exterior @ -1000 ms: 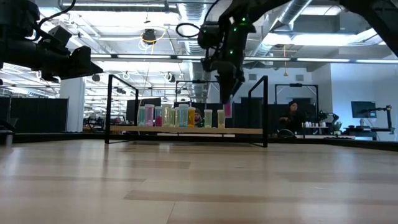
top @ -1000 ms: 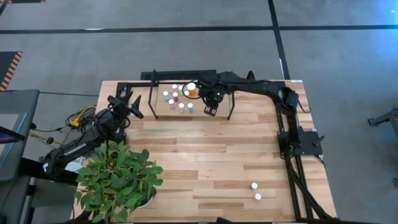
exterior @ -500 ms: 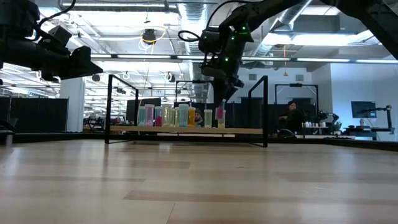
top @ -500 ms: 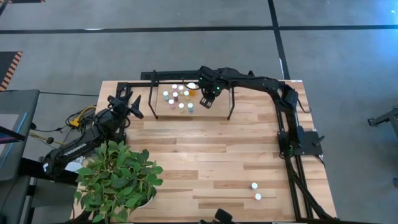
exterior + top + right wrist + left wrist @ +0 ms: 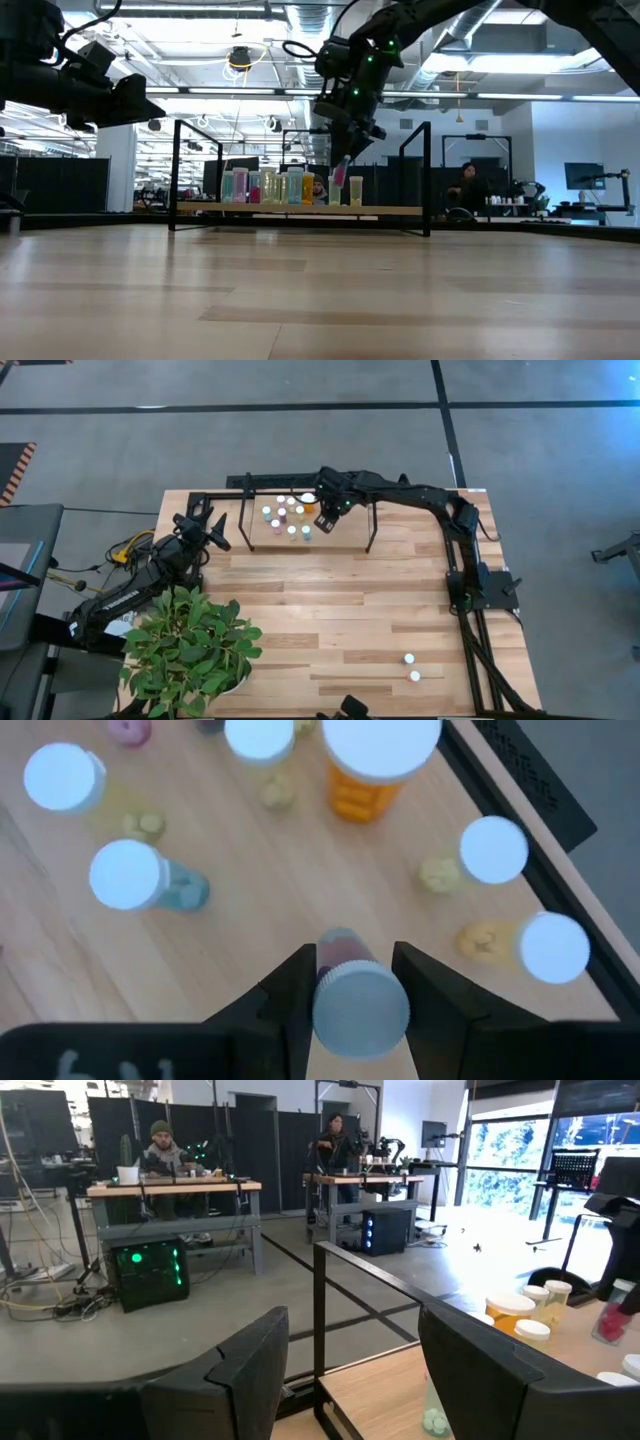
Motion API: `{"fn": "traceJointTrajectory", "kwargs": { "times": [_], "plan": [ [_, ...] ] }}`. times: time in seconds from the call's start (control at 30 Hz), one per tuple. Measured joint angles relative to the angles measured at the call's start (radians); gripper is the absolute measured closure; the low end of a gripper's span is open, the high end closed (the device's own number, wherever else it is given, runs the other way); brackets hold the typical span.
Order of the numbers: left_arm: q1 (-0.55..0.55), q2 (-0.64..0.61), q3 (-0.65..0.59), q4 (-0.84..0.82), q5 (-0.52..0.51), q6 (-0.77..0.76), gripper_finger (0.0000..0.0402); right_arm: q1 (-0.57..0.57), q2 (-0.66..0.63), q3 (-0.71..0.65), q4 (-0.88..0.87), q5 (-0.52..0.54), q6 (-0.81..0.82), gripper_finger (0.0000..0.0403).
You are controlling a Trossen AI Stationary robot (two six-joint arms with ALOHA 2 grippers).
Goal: Pick and place medicine bottles onto shelf by color
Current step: Put the blue pill bottle on the shelf
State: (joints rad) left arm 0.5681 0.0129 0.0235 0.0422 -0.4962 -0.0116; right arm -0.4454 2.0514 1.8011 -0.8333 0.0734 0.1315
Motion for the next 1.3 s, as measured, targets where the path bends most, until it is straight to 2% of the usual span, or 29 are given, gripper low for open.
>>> {"fn": "traceJointTrajectory", "kwargs": {
  "times": [0.33,1.13,1.3],
  "plan": [
    [0.000,0.000,0.000,0.000,0.000,0.000,0.0187,0.000,0.052,0.009,0.021,-0.003,0.020,0.0253],
    [0.000,0.000,0.000,0.000,0.000,0.000,0.0187,-0.010,0.064,0.020,0.021,0.002,-0.027,0.0252],
    [0.000,0.000,0.000,0.000,0.000,0.000,0.0187,-0.009,0.064,0.021,0.023,-0.001,-0.027,0.0241]
  ]
}}
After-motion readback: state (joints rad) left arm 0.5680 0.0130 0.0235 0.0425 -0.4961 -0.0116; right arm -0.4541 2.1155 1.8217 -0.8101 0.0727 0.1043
